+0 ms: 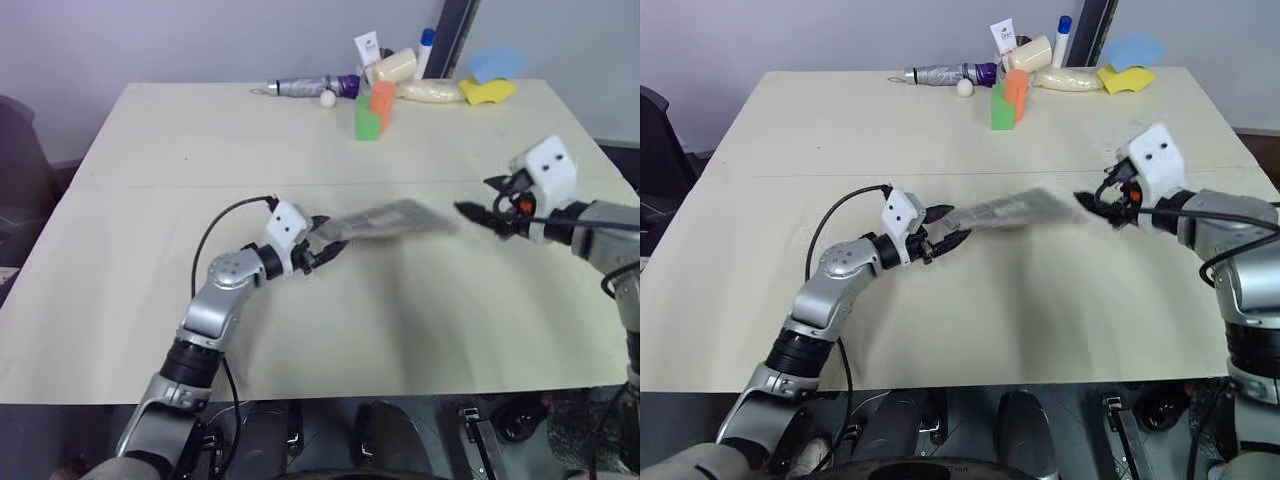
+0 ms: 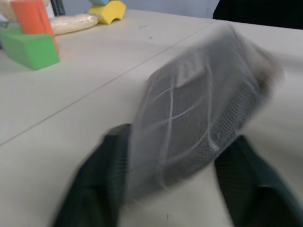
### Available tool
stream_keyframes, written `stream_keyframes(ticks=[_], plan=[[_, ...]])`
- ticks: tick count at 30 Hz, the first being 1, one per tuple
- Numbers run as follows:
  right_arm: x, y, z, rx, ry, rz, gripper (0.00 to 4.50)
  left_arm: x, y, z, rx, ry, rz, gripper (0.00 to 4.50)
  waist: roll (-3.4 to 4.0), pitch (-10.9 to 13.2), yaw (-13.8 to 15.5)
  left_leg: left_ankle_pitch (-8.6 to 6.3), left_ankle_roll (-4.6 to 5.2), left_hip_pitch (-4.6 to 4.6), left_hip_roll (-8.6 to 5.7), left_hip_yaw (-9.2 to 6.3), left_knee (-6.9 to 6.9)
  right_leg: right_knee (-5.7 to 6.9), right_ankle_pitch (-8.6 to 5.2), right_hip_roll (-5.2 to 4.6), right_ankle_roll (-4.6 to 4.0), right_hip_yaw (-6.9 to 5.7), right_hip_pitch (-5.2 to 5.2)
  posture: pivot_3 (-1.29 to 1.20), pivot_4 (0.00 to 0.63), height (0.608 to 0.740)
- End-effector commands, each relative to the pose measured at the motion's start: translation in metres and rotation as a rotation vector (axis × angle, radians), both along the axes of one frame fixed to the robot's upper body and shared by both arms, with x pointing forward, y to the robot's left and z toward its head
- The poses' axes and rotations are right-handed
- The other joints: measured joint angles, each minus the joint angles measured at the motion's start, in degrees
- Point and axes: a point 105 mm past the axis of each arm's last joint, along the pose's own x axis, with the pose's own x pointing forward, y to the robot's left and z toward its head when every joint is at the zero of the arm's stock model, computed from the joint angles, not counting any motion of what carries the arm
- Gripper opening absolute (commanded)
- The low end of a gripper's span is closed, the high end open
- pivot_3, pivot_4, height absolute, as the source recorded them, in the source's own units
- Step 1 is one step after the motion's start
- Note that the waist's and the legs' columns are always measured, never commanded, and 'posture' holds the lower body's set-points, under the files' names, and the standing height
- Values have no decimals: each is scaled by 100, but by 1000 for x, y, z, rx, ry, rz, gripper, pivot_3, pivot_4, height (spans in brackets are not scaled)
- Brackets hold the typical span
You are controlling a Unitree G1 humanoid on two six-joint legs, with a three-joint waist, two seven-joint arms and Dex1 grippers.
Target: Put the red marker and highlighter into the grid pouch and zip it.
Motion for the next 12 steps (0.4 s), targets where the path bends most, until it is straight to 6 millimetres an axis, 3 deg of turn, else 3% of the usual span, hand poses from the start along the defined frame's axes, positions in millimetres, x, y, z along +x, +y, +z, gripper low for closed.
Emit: stream_keyframes(ticks=[1, 7, 12], plan=[[-16, 2, 2, -66, 5, 70, 4500, -12, 21, 11, -15, -1, 9, 4490, 0, 0, -17, 0, -1, 0, 0, -1, 0, -1, 0, 0, 0, 0, 1, 0, 150, 740], [-16, -11, -5, -52, 2, 46, 4500, -17, 76, 5, -5, 57, 157, 4490, 2, 1, -31, 0, -2, 5, 8, -4, -2, 3, 0, 4, -1, 1, -2, 0, 150, 740], [-13, -2, -9, -9, -24, 94, 4500, -14, 111, 3, 46, 36, 274, 4490, 1, 1, -7, 3, -10, 5, 3, -3, -2, 1, 0, 1, -1, 1, 1, 0, 150, 740]])
